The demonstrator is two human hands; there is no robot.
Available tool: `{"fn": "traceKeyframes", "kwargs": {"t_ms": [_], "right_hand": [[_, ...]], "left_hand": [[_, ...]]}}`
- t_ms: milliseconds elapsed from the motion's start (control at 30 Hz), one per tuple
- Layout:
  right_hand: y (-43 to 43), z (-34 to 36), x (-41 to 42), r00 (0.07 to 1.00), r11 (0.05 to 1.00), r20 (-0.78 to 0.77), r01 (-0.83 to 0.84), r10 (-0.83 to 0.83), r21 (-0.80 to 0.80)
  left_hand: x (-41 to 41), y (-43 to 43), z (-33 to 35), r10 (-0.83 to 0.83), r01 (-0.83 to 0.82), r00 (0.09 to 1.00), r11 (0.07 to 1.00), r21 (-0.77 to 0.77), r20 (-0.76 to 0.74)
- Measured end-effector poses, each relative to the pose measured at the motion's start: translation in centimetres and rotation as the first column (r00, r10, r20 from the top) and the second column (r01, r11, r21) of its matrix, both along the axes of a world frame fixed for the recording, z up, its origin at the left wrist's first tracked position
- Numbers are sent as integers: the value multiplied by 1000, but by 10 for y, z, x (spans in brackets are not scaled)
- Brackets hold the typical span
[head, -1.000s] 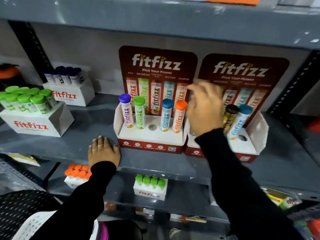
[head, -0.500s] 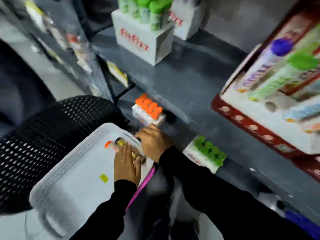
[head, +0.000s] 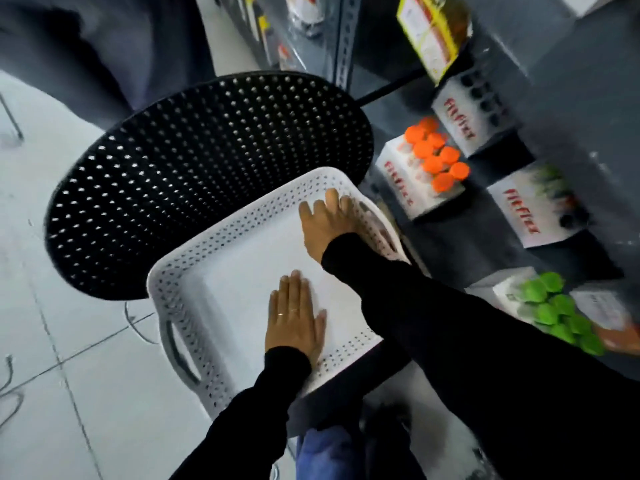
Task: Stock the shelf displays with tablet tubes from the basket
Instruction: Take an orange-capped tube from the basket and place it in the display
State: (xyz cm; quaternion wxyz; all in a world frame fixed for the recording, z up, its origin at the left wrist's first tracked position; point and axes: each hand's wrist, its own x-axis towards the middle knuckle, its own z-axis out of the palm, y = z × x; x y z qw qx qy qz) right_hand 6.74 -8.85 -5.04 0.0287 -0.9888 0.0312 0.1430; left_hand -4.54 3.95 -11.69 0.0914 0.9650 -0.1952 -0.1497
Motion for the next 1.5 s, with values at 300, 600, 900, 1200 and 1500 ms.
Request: {"fn": "traceKeyframes", "kwargs": {"t_ms": [300,600,900,1200,1500], "right_hand": [[1,10,1,991,987,37,123,-127,100],[-41,102,-51,972,914,-151,220,-178,340],[-135,289,-161,973,928,-78,231,-218,291],[-183,392,-282,827,796,153,445,-541,410],[-195,405,-346,752,792,249,570,-610,221]], "left_hand": [[-1,2,-4,10,-10,1000,1000,24,9],[14,-8,35,124,-147,981,978,-150,-151],[52,-144,153,136,-85,991,683,-726,12],[-20,-276,247,-238,334,942,722,-606,235],[-55,-286,226,-292,387,913,839,-383,284]]}}
